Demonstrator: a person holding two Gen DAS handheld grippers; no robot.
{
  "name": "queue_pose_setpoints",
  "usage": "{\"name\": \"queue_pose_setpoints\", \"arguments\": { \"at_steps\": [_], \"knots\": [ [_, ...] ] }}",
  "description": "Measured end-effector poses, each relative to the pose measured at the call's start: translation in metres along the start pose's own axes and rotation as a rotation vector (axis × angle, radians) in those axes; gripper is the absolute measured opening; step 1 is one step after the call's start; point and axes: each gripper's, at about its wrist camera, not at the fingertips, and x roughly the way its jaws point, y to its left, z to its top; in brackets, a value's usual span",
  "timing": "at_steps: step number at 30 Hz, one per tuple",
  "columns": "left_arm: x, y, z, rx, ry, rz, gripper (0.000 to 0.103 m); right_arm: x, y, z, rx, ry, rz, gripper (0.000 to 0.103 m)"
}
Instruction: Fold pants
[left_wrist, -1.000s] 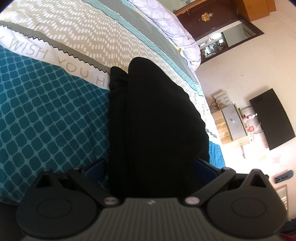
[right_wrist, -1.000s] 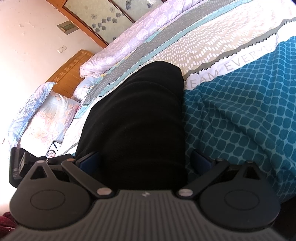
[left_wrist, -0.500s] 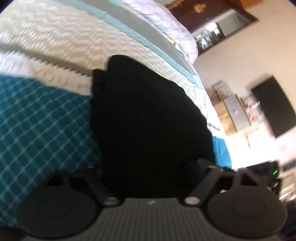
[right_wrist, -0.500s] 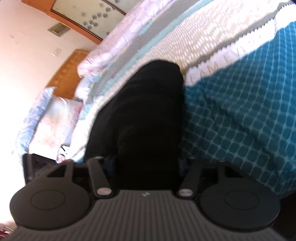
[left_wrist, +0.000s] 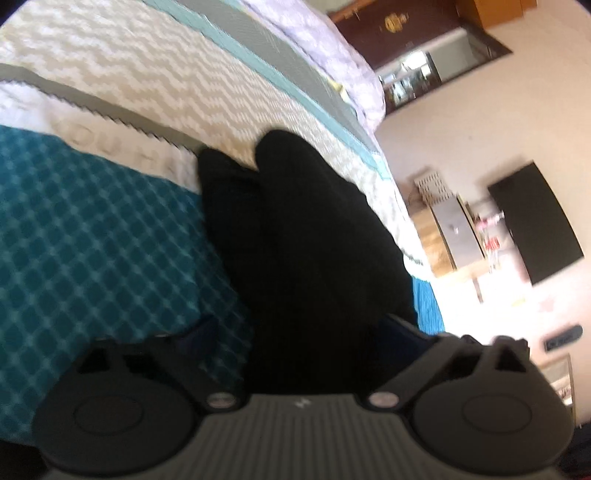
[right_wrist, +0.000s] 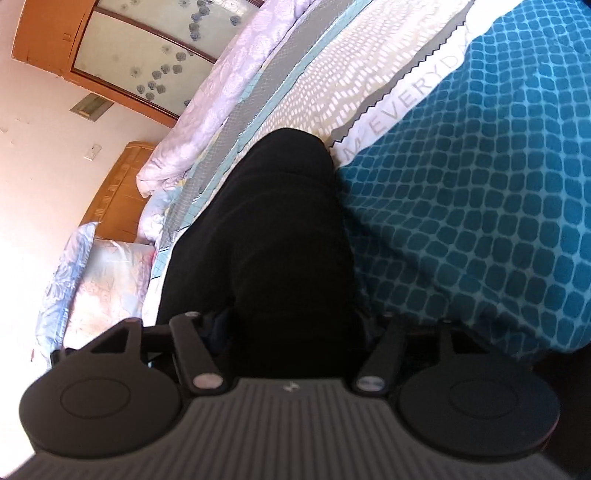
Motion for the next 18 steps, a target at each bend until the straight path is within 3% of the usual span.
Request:
{"name": "queue_pose_setpoints", "arguments": {
  "at_steps": [3,5,6,8,11,18],
  "knots": [
    [0.003,0.006,0.002,-0.016,-0.007,-0.003,0.103,0.003,0.004,0.001,-0.024,-0.005,0.003,0.080],
    [0.012,0.003,0.001,0.007,-0.021,-0.003,0.102,0.014,0.003,0.001,-0.013,0.025,0.027,0.079],
    [0.018,0.000,0.001,0.035,-0.020,-0.006,0.095,0.017,0.008,0.000,-0.026,0.028,0.013,0.071],
    [0.031,-0.008,-0.002,0.062,0.025,-0.025,0.054,0.018,0.012,0.001,-0.008,0.048,0.018,0.057],
    [0.021,-0.011,0.004,0.045,-0.010,-0.072,0.041,0.010,0.020,0.001,0.011,0.028,0.075,0.050],
    [-0.053,-0.061,0.021,0.264,-0.207,-0.044,0.042,0.014,0.070,0.002,-0.103,-0.058,0.283,0.048]
  ]
}}
